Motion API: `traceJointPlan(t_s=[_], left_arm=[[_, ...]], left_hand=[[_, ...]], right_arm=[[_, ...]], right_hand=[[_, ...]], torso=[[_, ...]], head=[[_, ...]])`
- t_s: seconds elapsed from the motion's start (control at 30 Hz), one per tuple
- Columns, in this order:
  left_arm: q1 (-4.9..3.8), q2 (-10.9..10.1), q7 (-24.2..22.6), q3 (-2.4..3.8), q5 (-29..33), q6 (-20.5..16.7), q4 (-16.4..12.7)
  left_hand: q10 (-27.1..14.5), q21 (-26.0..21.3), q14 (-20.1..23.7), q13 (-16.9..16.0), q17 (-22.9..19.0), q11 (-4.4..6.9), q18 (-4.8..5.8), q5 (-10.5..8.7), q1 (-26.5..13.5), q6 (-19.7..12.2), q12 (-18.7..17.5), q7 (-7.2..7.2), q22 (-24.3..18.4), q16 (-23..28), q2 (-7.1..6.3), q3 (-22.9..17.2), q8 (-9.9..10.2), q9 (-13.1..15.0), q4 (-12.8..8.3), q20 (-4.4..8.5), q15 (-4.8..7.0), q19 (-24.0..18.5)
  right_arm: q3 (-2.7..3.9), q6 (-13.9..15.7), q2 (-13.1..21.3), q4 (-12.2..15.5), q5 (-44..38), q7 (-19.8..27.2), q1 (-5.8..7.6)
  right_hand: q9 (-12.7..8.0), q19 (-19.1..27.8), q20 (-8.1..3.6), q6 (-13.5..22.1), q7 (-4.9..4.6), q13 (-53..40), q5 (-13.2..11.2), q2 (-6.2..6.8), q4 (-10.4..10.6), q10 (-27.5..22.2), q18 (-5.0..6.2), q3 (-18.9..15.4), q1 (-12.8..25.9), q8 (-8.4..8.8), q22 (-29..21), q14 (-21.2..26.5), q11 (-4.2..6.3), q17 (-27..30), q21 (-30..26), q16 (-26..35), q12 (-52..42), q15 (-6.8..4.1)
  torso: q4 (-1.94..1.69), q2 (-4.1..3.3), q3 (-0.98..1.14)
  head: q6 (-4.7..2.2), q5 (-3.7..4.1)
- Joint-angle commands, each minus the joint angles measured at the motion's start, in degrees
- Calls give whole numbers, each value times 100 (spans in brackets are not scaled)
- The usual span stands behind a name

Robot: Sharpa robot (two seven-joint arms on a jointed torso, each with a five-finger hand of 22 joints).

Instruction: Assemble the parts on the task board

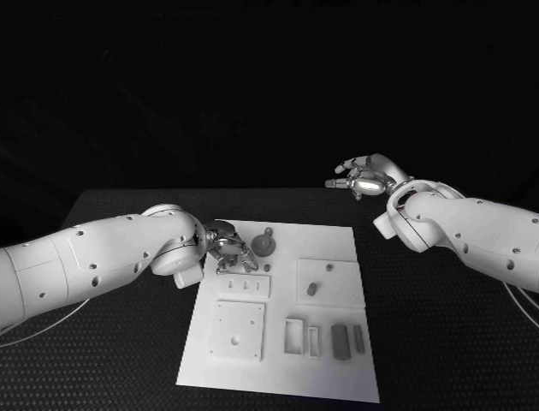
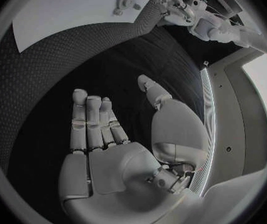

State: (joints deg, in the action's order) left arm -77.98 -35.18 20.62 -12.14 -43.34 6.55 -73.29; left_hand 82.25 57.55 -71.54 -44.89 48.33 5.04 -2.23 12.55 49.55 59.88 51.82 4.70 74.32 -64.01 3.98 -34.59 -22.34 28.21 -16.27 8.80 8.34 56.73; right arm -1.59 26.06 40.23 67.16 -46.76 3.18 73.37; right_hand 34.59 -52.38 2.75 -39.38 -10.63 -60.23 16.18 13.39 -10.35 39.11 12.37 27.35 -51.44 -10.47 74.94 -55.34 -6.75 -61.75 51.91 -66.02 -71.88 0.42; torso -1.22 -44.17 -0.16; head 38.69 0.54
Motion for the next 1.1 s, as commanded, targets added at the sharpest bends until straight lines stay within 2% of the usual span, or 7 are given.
traceJointPlan(t_s=[0.03, 0.27, 0.33, 0.63, 0.77, 0.87, 1.1], left_arm=[[-14, 59, 410, 4, -537, 505, -27], [-14, 112, 459, 1, -974, 332, -41], [-13, 110, 466, 1, -1019, 287, -48], [-12, 127, 482, -1, -1067, 351, -77], [-11, 134, 455, -2, -1059, 430, -76], [-10, 141, 442, -4, -1024, 498, -84], [-9, 162, 443, -11, -987, 485, -69]], left_hand=[[-62, 48, -259, -34, -7, 26, -118, 151, -34, 398, 57, -351, 28, -74, 22, -34, 8, 440, -18, 602, 273, 61], [-91, 129, -248, -73, -23, 38, -133, 189, -89, 438, 136, -364, 77, -173, 28, -37, 8, 508, -4, 635, 286, 123], [-96, 141, -244, -79, -30, 49, -135, 170, -117, 472, 153, -376, 86, -195, 32, -34, -6, 533, -2, 640, 294, 129], [-101, 179, -243, -91, -54, 80, -140, 309, -196, 562, 214, -409, 115, -284, 40, -51, -31, 614, -3, 655, 317, 138], [-113, 201, -227, -87, -88, 110, -140, 654, -295, 659, 255, -441, 133, -350, 45, -74, -56, 690, -15, 660, 333, 127], [-124, 224, -210, -75, -128, 141, -143, 1123, -382, 747, 289, -473, 147, -411, 31, -108, -77, 768, -31, 666, 343, 113], [-135, 244, -183, -41, -196, 166, -136, 1562, -456, 829, 320, -499, 154, -479, 33, -156, -81, 869, -42, 663, 327, 74]], right_arm=[[21, -52, -68, -107, 117, 113, 33], [38, -78, -146, -221, 184, 164, 77], [40, -88, -154, -217, 188, 175, 79], [41, -113, -178, -192, 192, 177, 81], [41, -125, -185, -181, 192, 170, 81], [41, -132, -186, -172, 191, 165, 81], [41, -141, -192, -178, 189, 157, 81]], right_hand=[[-7, -9, 36, -55, -219, 20, -30, -57, -12, -43, 238, -40, -22, -22, 92, 29, 16, 16, -24, -41, -23, 4], [-32, 80, 80, -73, -217, 145, -6, -92, -28, -100, 241, -65, -19, -41, 66, 117, 13, 120, -110, 28, 5, 7], [-62, 172, 140, -71, -224, 337, -2, -100, -37, -119, 232, -70, -19, -53, 27, 170, 14, 291, -237, 146, 77, 17], [-92, 195, 179, -67, -225, 477, 3, -110, -47, -132, 244, -88, -27, -65, 21, 195, 6, 398, -298, 169, 80, 20], [-97, 198, 185, -66, -226, 498, 5, -110, -51, -136, 246, -91, -30, -67, 22, 200, 5, 413, -307, 169, 78, 21], [-103, 204, 192, -62, -228, 521, 9, -112, -53, -143, 247, -94, -32, -68, 22, 209, 3, 430, -318, 170, 75, 23], [-110, 208, 200, -59, -229, 545, 12, -115, -57, -150, 250, -97, -37, -69, 23, 217, 1, 447, -329, 169, 70, 25]], torso=[[-6, -4, -7], [-26, 9, -7], [-25, 9, -7], [-9, 8, -16], [-15, 9, -19], [-17, 8, -16], [-17, 9, -17]], head=[[53, 3], [122, -13], [144, -24], [198, -27], [218, -23], [230, -22], [251, -21]])
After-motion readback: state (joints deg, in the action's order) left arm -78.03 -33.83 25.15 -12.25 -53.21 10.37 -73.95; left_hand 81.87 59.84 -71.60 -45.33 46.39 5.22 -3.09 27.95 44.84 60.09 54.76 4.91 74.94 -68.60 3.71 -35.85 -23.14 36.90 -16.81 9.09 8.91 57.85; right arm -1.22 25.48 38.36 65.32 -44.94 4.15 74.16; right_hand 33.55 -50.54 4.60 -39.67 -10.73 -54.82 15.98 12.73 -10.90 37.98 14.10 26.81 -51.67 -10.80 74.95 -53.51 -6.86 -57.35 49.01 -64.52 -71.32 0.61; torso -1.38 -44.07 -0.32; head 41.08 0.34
